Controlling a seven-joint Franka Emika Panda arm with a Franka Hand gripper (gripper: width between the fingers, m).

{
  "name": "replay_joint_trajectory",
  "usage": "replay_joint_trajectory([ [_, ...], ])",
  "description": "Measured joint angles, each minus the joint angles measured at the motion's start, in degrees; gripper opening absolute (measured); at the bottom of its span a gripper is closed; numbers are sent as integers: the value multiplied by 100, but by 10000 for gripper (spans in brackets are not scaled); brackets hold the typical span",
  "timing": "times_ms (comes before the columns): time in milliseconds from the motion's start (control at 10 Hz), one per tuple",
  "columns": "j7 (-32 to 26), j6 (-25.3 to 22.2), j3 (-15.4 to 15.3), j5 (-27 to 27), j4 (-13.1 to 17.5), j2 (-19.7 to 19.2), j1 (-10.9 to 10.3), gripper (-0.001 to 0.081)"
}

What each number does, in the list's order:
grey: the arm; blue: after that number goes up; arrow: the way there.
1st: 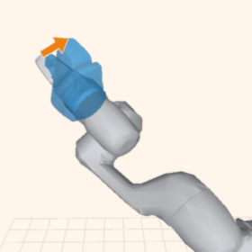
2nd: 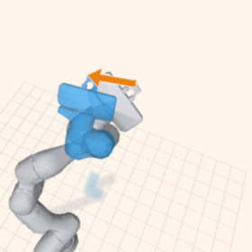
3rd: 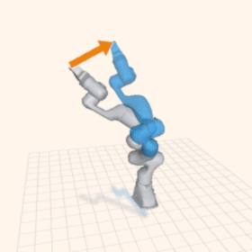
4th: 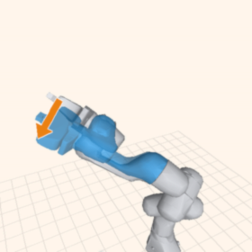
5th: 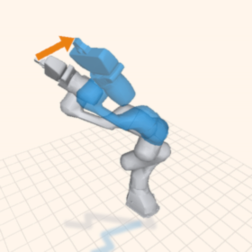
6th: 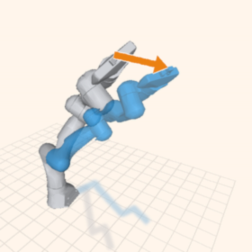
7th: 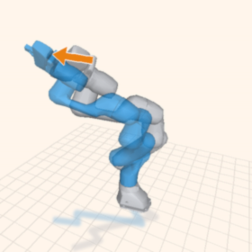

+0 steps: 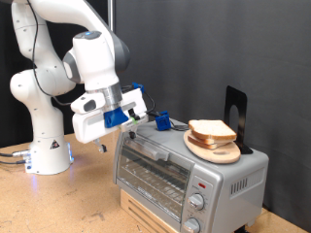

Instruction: Make a piece of toast with the oven

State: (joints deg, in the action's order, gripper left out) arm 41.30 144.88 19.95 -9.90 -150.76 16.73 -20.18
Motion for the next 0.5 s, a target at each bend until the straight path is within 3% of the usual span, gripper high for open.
replay_joint_trajectory([
  [200,-243,-103,173,27,-7,14,114,808],
  [500,-359,-338,326,311,-10,30,454,808],
])
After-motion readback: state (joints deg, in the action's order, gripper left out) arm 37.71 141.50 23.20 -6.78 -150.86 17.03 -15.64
